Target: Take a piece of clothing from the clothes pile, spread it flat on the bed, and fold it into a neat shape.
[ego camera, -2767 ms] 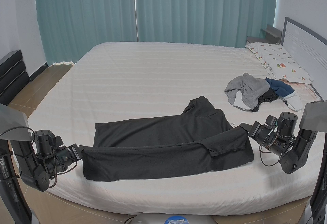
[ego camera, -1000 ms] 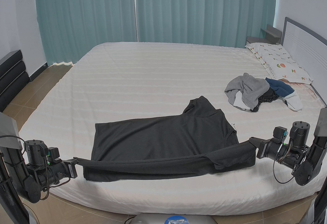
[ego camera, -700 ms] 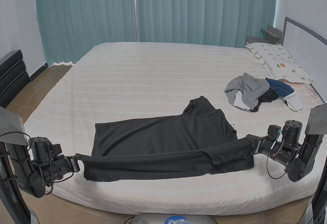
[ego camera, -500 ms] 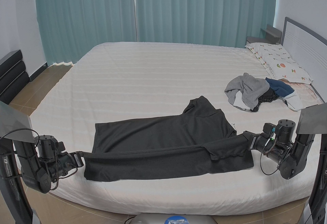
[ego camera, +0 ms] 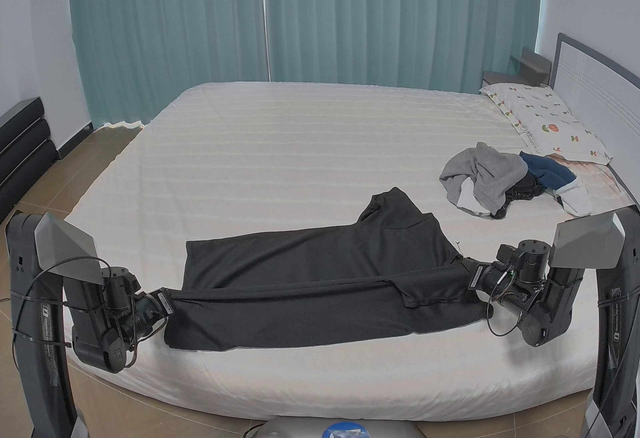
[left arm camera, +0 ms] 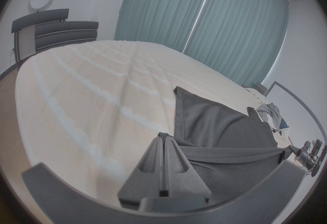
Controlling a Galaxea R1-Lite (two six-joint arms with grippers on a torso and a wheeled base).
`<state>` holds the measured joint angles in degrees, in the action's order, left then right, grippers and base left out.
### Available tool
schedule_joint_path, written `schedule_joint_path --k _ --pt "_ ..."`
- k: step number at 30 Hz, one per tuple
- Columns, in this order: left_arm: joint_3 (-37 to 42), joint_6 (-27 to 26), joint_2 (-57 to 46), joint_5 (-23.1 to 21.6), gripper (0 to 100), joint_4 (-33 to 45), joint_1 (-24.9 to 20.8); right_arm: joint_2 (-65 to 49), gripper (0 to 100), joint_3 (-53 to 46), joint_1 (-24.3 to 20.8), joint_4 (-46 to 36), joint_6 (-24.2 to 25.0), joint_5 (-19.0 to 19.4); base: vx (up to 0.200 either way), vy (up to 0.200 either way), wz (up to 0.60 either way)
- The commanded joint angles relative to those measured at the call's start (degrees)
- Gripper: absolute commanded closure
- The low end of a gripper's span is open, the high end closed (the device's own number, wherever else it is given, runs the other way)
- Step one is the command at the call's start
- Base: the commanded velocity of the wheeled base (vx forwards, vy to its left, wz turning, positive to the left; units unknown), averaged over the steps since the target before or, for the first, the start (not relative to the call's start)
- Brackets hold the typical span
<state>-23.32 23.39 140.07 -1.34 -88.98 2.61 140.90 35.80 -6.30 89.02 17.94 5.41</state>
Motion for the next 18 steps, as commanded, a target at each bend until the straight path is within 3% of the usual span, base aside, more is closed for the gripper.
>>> schedule_joint_path --k 1,10,13,18 --pt "-2.43 1.48 4.51 0.37 100 -0.76 -1.29 5.0 100 3.66 -0.03 0.81 1.74 -1.28 0.0 0.0 0.0" --pt "-4.01 3.85 5.04 0.64 100 -0.76 -1.38 7.46 100 6.65 -0.11 0.81 2.53 -1.55 0.0 0.0 0.0" --pt "-5.16 5.87 4.95 0.73 100 -0.76 -1.38 7.99 100 8.05 -0.03 0.81 2.71 -3.92 0.0 0.0 0.0" --pt "-4.98 5.96 4.95 0.64 100 -0.76 -1.38 7.99 100 8.14 -0.03 0.81 3.68 -4.09 0.0 0.0 0.0"
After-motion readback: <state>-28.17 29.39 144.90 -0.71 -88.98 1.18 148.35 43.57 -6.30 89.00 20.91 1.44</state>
